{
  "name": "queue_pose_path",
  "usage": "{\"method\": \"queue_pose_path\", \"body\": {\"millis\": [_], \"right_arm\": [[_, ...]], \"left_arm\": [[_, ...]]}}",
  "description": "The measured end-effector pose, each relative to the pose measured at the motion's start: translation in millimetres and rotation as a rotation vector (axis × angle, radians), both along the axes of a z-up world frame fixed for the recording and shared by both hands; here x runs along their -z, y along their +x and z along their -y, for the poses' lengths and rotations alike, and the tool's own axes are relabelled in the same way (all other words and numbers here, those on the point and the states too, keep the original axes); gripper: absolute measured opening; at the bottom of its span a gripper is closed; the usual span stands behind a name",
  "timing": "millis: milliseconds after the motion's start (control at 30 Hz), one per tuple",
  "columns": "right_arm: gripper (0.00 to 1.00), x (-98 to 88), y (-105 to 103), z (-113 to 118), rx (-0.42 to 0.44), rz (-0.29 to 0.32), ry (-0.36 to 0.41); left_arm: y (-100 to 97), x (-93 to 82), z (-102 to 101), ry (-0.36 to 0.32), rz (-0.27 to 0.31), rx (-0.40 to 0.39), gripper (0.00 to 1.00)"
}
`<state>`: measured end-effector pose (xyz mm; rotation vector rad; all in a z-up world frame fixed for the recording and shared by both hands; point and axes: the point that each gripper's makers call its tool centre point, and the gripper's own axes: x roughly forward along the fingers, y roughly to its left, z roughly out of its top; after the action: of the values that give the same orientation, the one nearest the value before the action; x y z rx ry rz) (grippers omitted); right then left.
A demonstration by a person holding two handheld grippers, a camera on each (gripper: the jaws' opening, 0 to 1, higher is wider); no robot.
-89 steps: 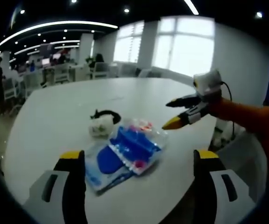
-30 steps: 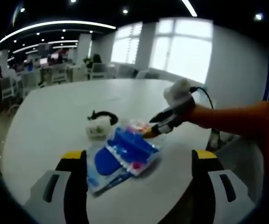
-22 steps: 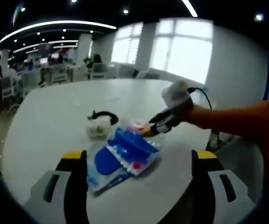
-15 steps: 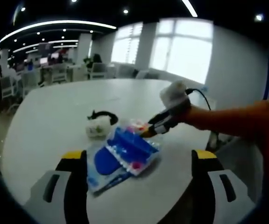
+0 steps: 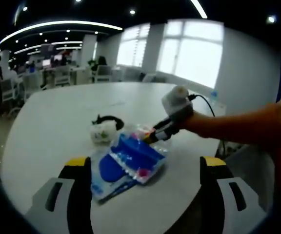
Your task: Arrange the tabletop items into an orderly group along one side of the table until the central work area is clear of visible clutter.
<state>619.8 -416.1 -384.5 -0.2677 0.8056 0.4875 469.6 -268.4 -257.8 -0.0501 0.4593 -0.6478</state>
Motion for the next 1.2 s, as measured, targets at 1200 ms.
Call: {"method": "queue_pose_path", "body": {"millis": [1200], "right_arm": [[0.41, 8.0, -0.4, 1.7, -0.012, -0.011, -0.048]], "left_arm": [[2.3, -4.7, -2.0, -0.022, 0.011, -0.012, 0.87]]}}
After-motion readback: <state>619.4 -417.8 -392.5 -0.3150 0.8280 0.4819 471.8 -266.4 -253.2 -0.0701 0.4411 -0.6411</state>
